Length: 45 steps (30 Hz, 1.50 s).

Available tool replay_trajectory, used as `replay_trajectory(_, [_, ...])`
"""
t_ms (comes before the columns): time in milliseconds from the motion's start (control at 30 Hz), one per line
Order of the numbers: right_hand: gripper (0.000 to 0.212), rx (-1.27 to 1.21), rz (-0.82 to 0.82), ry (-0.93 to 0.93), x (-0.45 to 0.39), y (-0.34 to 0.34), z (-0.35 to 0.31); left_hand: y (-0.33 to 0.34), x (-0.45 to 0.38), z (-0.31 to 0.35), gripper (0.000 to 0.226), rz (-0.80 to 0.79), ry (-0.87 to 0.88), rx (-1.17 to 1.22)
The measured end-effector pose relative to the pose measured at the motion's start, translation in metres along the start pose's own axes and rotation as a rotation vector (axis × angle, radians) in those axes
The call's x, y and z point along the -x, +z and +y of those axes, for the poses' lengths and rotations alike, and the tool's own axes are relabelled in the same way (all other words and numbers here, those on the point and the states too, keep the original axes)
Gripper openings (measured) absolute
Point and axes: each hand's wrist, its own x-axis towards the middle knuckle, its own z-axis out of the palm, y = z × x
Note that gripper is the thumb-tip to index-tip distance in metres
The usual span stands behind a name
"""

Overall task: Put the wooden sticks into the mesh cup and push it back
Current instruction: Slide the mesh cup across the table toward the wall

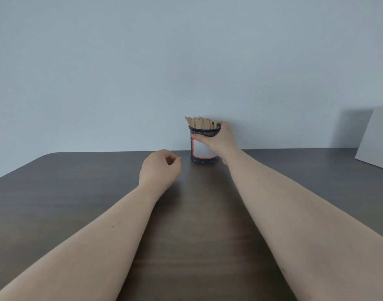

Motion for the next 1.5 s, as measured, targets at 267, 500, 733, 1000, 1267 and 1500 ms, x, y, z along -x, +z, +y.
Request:
replay_trajectory(267, [0.090, -0.026, 0.010, -0.003, -0.003, 0.004, -0.002, 0.001, -0.002, -0.002, 0.017, -0.008, 0.006, -0.009])
replay_trajectory(500, [0.095, -0.001, 0.005, -0.006, -0.013, 0.009, 0.005, 0.001, -0.003, -0.002, 0.019, -0.012, -0.004, 0.005])
replay_trajectory(733, [0.094, -0.021, 0.014, -0.001, -0.011, 0.008, 0.002, 0.001, -0.003, -0.003, 0.019, -0.011, 0.004, 0.007])
replay_trajectory(1000, [0.088, -0.032, 0.018, -0.014, 0.008, 0.003, -0.007, 0.001, -0.003, -0.002, 0.018, -0.006, 0.003, 0.009])
replay_trajectory(1267, [0.087, 0.012, -0.015, 0.038, 0.018, -0.015, -0.014, 0.001, -0.002, -0.003, 0.018, -0.012, -0.007, 0.003])
replay_trajectory(1500, [0.090, 0.027, -0.059, 0.081, 0.022, -0.029, -0.018, 0.001, -0.002, -0.003, 0.015, 0.003, -0.012, -0.001])
